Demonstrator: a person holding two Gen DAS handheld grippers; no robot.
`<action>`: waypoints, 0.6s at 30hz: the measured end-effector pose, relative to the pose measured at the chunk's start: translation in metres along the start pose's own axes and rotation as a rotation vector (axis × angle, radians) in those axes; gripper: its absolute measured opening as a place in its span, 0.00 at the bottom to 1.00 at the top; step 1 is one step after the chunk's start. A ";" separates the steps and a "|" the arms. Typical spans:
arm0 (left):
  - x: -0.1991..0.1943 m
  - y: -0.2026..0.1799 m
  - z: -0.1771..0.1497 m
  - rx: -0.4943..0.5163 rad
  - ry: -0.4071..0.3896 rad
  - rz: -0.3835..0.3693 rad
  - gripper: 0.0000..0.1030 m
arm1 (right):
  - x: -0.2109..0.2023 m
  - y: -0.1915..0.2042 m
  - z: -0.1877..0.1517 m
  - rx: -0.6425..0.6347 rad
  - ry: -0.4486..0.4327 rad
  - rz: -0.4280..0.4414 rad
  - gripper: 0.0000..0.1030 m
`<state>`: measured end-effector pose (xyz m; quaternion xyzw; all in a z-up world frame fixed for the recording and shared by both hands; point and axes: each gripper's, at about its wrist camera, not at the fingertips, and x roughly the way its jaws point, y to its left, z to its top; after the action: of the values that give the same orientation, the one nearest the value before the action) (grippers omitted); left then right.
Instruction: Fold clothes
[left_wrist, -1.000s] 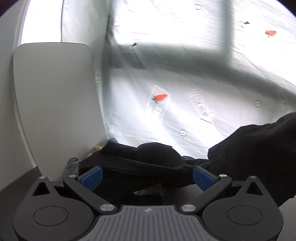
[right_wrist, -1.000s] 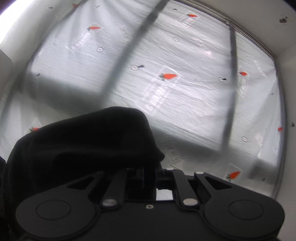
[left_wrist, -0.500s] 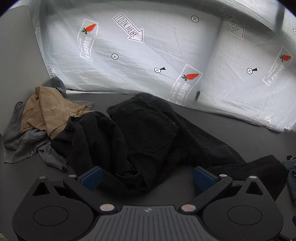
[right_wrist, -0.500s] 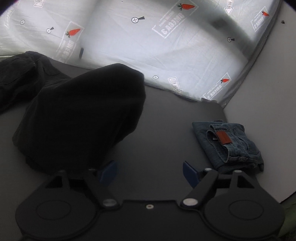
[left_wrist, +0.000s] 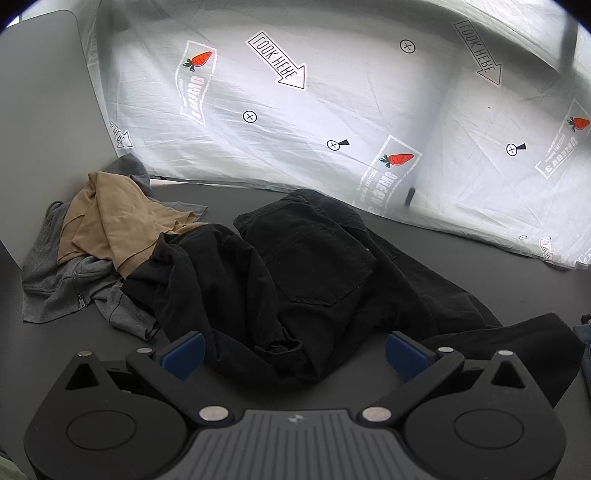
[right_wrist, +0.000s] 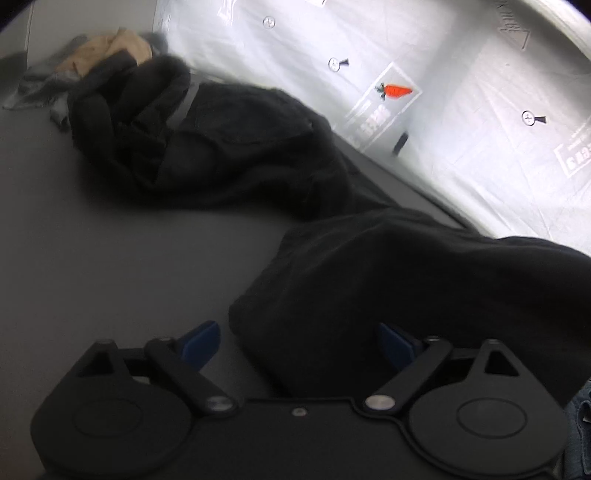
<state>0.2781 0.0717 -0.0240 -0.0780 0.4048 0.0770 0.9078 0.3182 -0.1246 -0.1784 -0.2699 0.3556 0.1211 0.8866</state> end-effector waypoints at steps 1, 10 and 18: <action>0.000 0.006 0.000 -0.017 0.001 0.005 1.00 | 0.011 0.000 0.000 -0.011 0.037 -0.026 0.34; 0.045 0.040 0.023 -0.157 0.001 0.041 1.00 | -0.004 -0.176 0.056 -0.066 -0.162 -0.637 0.07; 0.093 0.032 0.061 -0.158 -0.004 -0.014 1.00 | -0.024 -0.312 0.142 0.344 -0.252 -0.879 0.49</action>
<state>0.3768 0.1227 -0.0560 -0.1520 0.3950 0.1023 0.9002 0.5079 -0.3026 0.0465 -0.2274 0.1129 -0.2934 0.9217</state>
